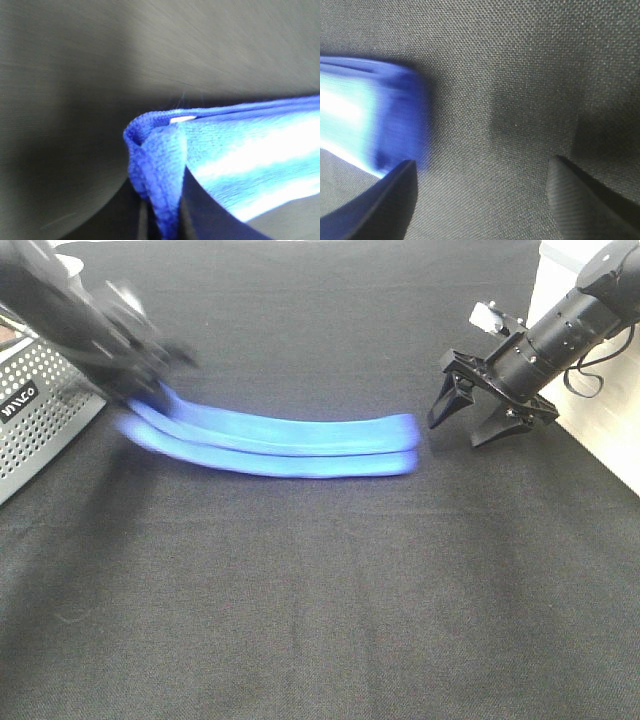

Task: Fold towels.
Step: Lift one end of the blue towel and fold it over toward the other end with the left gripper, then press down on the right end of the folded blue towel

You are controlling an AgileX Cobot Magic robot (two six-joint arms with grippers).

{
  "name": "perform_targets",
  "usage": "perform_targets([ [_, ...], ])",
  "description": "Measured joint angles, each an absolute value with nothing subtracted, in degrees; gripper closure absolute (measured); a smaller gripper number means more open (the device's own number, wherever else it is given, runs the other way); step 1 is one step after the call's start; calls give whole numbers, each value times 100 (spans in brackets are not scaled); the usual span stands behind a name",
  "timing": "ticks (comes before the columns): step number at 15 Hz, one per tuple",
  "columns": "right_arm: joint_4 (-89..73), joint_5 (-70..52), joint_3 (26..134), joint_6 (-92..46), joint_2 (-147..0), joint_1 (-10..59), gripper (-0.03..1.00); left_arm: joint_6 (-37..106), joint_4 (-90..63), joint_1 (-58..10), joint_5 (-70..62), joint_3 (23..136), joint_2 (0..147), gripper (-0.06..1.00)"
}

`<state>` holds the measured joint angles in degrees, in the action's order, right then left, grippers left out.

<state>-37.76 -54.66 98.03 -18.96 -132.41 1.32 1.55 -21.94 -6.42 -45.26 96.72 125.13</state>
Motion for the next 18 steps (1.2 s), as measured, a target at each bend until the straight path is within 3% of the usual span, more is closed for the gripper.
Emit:
perform_targets([
  [3,-3776,-5466,9803,-1896,-13241,132,28,63,-2091,-802,-5088,10096,12336,86],
  [6,-3782,-5500,9803,-1896,-13241,132,28,-395,-2108,-1467,-5283,10560,12336,86],
  [9,-3787,-5558,9803,-1879,-13241,132,28,-1243,-2063,-2303,-5311,11293,12829,86],
  [12,-3787,-5752,9803,-1748,-13241,132,28,-1885,-2045,-2653,-5346,11981,13642,86],
  [14,-3787,-5896,9803,-1719,-13241,132,28,-2349,-2108,-2739,-5317,12313,14009,74],
  [17,-3787,-6050,9803,-1593,-13241,132,28,-2510,-3163,-2744,-4750,12468,14169,36],
  [18,-3787,-6136,9803,-1593,-13241,132,28,-2395,-3587,-2744,-4538,12473,14169,32],
])
